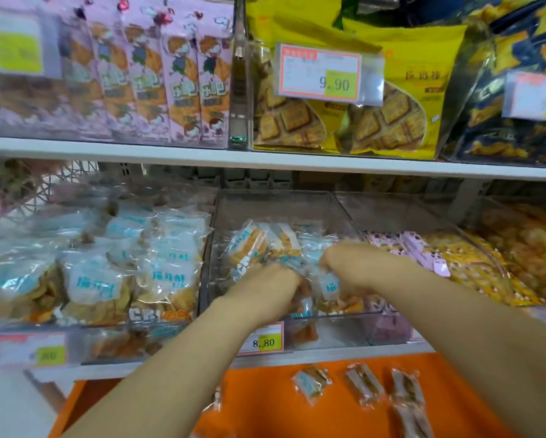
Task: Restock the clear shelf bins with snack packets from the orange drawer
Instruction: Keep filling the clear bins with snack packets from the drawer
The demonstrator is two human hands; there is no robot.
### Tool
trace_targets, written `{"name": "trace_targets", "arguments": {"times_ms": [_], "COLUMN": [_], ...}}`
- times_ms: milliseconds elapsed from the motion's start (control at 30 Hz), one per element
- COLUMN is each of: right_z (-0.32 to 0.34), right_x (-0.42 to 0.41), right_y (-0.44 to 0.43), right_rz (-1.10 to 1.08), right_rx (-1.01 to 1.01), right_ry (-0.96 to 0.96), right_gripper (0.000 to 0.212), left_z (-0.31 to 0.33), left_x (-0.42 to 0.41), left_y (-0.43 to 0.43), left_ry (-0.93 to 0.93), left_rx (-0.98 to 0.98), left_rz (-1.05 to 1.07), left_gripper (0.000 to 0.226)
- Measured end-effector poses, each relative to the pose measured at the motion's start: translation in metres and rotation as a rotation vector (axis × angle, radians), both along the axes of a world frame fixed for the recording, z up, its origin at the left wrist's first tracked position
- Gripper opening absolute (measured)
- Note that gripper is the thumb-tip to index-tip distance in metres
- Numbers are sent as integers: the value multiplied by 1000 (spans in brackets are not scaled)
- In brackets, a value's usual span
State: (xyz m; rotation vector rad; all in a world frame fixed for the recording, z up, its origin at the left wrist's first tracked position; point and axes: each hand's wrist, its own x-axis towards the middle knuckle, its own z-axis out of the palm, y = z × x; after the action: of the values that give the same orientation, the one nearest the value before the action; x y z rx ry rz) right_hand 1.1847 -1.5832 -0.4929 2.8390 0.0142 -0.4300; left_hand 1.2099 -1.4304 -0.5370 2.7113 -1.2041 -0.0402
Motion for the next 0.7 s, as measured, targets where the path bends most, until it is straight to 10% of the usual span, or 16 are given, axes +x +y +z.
{"name": "trace_targets", "arguments": {"times_ms": [700], "right_z": [-18], "right_x": [-6], "right_y": [-8], "right_rz": [265], "right_rx": [30], "right_ry": [33], "right_gripper": [38], "left_z": [1], "left_x": [4], "left_y": [1], "left_ry": [31], "left_rx": [224], "left_rz": [-59], "left_gripper": [36]}}
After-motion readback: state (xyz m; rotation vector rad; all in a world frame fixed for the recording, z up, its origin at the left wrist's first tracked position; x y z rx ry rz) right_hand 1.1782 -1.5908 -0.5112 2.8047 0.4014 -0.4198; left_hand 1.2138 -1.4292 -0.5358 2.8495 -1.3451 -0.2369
